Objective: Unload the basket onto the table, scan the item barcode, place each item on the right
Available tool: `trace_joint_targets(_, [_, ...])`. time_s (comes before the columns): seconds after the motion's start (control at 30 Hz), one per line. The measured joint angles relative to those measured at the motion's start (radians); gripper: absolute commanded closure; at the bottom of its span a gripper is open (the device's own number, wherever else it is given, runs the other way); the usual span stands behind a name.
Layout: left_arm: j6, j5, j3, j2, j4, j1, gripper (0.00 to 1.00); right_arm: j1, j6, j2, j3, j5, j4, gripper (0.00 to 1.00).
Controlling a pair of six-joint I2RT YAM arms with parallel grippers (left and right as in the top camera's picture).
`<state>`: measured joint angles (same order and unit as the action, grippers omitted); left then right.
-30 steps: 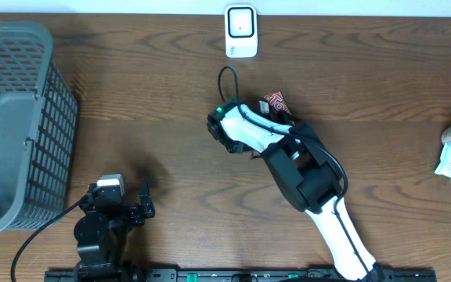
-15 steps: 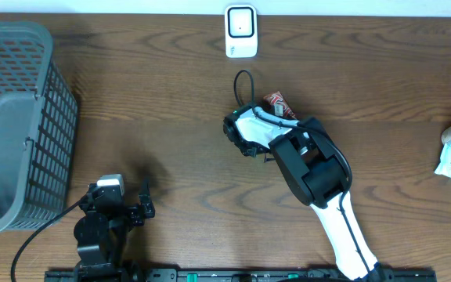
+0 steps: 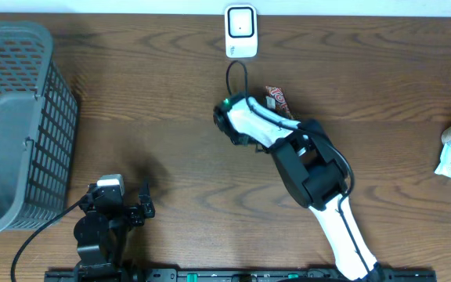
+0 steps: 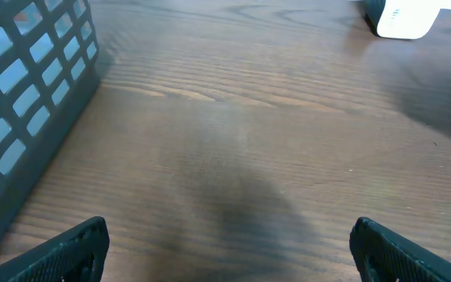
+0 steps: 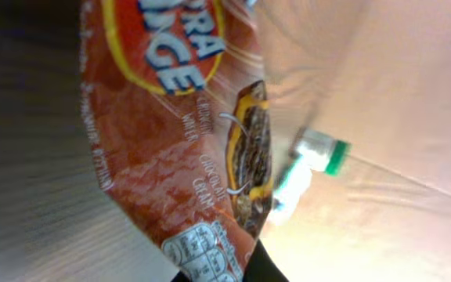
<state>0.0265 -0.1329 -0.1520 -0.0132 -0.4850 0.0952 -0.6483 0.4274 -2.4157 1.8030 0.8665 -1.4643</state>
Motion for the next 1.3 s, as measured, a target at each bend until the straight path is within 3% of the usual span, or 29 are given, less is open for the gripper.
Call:
trace_joint_targets(0.2, [0.000,0.000,0.000,0.000,0.000,0.000,0.02,0.047,-0.265,0.133,0.055,-0.489,-0.032,0.99])
trace_joint_targets(0.43, [0.000,0.000,0.000,0.000,0.000,0.000,0.02,0.168,-0.474,0.306,0.067,-0.952,-0.089,0.99])
trace_joint_targets(0.73, [0.000,0.000,0.000,0.000,0.000,0.000,0.02,0.406,-0.728,0.325,0.030,-1.428,-0.130,0.99])
trace_joint_targets(0.8, [0.000,0.000,0.000,0.000,0.000,0.000,0.02,0.445,-0.748,0.325,0.009,-1.461,-0.132,0.89])
trace_joint_targets(0.87, [0.000,0.000,0.000,0.000,0.000,0.000,0.02,0.471,-0.753,0.325,-0.005,-1.472,-0.138,0.68])
trace_joint_targets(0.9, [0.000,0.000,0.000,0.000,0.000,0.000,0.02,0.474,-0.755,0.325,-0.007,-1.471,-0.139,0.52])
trace_joint_targets(0.93, [0.000,0.000,0.000,0.000,0.000,0.000,0.02,0.472,-0.752,0.325,-0.008,-1.469,-0.140,0.09])
trace_joint_targets(0.97, [0.000,0.000,0.000,0.000,0.000,0.000,0.02,0.465,-0.750,0.325,-0.008,-1.462,-0.140,0.01])
trace_joint_targets(1.1, [0.000,0.000,0.000,0.000,0.000,0.000,0.02,0.405,-0.709,0.325,-0.008,-1.387,-0.138,0.01])
trace_joint_targets(1.3, [0.000,0.000,0.000,0.000,0.000,0.000,0.02,0.229,-0.500,0.325,-0.008,-1.092,-0.113,0.01])
